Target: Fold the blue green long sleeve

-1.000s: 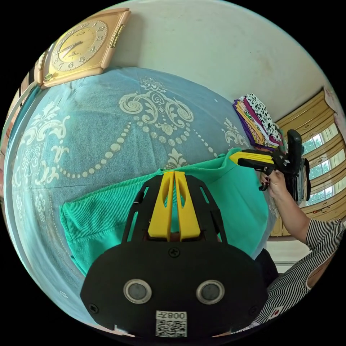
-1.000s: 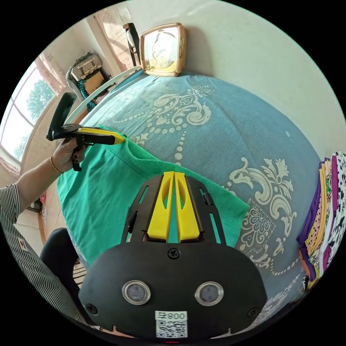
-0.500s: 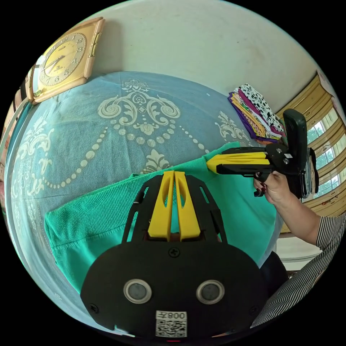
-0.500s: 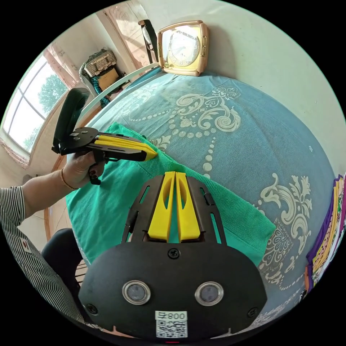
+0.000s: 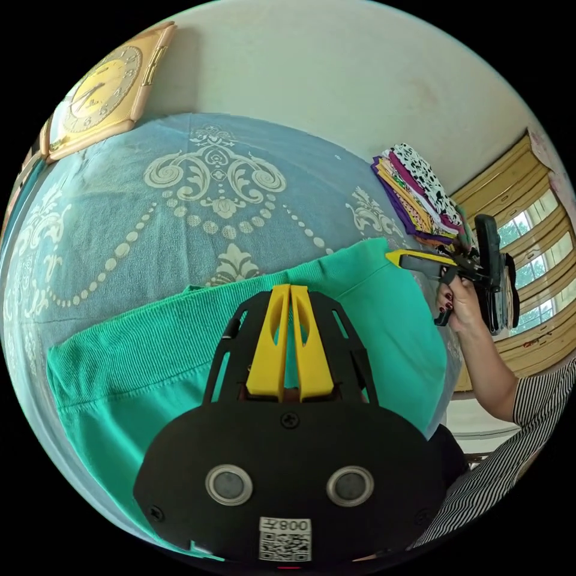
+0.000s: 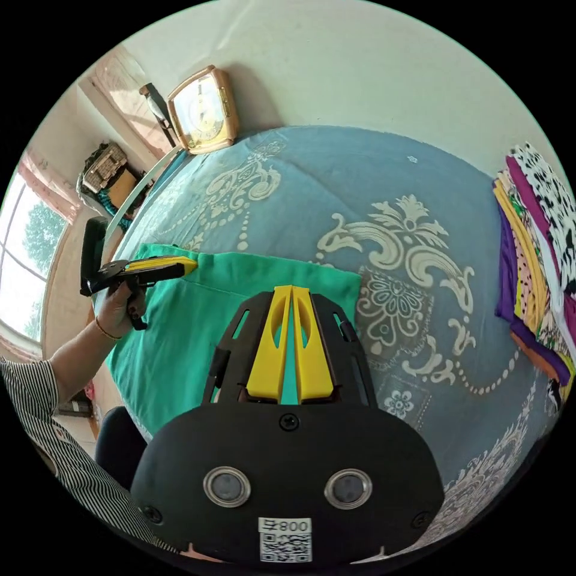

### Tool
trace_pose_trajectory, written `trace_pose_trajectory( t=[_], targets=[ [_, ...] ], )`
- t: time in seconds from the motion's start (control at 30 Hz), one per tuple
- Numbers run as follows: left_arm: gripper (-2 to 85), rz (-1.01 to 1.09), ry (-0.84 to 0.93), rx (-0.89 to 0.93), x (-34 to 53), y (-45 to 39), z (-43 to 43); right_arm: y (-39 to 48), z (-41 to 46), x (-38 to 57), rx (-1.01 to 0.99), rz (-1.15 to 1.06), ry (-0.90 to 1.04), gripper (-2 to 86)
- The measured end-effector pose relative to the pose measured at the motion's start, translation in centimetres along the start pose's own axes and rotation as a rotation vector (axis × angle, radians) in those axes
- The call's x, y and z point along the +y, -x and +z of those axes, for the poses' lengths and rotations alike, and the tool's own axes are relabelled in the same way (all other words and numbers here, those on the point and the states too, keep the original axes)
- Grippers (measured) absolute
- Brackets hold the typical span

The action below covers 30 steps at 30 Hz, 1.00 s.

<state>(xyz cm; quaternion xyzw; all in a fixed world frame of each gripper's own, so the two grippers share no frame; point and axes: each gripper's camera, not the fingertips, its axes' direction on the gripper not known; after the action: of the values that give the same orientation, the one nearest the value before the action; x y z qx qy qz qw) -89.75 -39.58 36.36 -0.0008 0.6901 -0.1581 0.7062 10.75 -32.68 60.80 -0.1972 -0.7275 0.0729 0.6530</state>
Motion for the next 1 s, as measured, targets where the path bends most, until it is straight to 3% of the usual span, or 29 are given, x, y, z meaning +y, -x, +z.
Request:
trace_pose_trajectory(
  t=[0.2,0.33,0.43,0.6,0.8,1.0],
  targets=[
    [0.2,-0.017,-0.091,-0.078,4.0,-1.4,-6.1,-2.5,-2.3,0.0,-0.094,0.082,0.004,0.1],
    [0.2,-0.149,-0.143,-0.295,9.8,0.8,-12.5,-0.7,-6.6,1.1,-0.079,0.043,-0.028,0.1],
    [0.3,-0.253,-0.061,-0.371,12.0,4.2,-14.0,0.8,-9.1,2.5,-0.067,0.019,-0.018,0.1],
    [0.7,-0.3,-0.133,-0.276,14.2,3.8,-19.1,1.0,-13.5,3.9,-0.111,0.076,-0.037,0.2],
    [3.6,-0.395,-0.218,-0.181,22.9,2.1,-27.2,2.3,-22.1,10.4,-0.212,0.081,-0.046,0.9],
    [8.1,-0.496,-0.146,-0.058,29.2,1.0,-29.3,1.4,-27.8,19.3,-0.404,0.271,-0.037,4.8]
  ],
)
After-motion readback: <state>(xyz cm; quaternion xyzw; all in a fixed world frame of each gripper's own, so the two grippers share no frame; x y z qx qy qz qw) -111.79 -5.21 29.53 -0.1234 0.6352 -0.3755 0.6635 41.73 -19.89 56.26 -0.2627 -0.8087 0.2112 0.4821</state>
